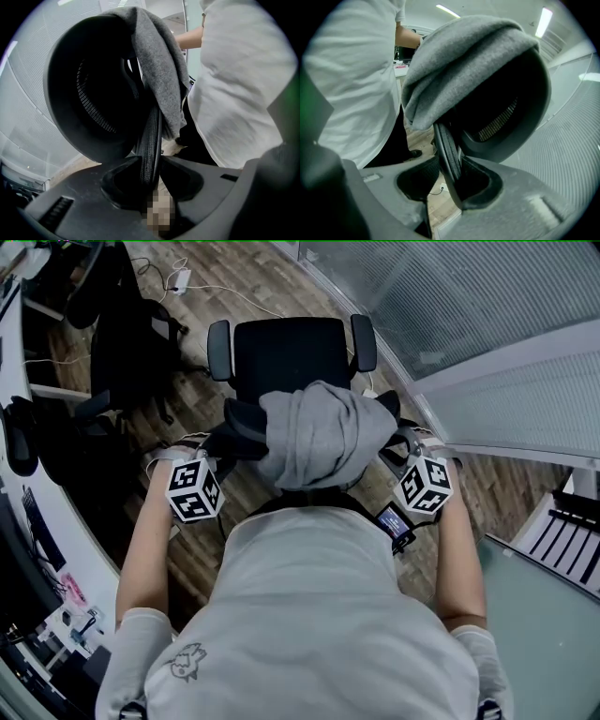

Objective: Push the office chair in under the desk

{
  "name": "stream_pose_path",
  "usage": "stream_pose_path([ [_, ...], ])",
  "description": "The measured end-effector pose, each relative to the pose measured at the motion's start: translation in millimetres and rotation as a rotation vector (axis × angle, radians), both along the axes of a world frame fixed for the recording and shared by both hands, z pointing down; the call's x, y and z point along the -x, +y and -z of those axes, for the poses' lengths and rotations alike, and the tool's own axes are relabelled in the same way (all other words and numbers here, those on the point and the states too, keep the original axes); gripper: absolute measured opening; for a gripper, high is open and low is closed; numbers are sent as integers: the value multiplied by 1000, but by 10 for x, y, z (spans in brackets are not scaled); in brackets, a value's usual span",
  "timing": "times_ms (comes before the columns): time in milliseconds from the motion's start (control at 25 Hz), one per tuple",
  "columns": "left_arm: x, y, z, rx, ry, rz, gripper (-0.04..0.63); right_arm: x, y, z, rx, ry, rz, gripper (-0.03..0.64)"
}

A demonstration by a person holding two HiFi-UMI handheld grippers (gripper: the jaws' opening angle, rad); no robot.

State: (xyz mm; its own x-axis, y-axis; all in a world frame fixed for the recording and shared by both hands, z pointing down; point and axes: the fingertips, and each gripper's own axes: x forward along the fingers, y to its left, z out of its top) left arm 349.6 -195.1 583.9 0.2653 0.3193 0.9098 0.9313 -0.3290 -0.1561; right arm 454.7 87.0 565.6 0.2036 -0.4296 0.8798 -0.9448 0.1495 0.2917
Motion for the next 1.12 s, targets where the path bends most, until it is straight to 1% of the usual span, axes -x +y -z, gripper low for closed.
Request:
stream_pose_path([
  [160, 100, -32, 20, 6, -18, 43, 117, -29, -87, 19, 4, -1, 46, 146],
  [320, 256, -6, 26, 9, -26, 108, 117, -60, -149, 32, -3, 1, 105, 146],
  [480, 377, 63, 53, 16, -50, 183, 117, -136, -193, 62, -10, -2, 186, 146],
  [600, 468, 125, 62, 17, -59, 255, 118, -218, -241, 69, -12, -9, 263, 144],
  [880, 716, 303, 37, 13, -66, 455, 120, -356, -388, 78, -21, -22, 472, 141],
  [1120, 924, 452, 19, 11, -52, 598, 121, -420, -559, 68, -43, -15, 618, 140],
])
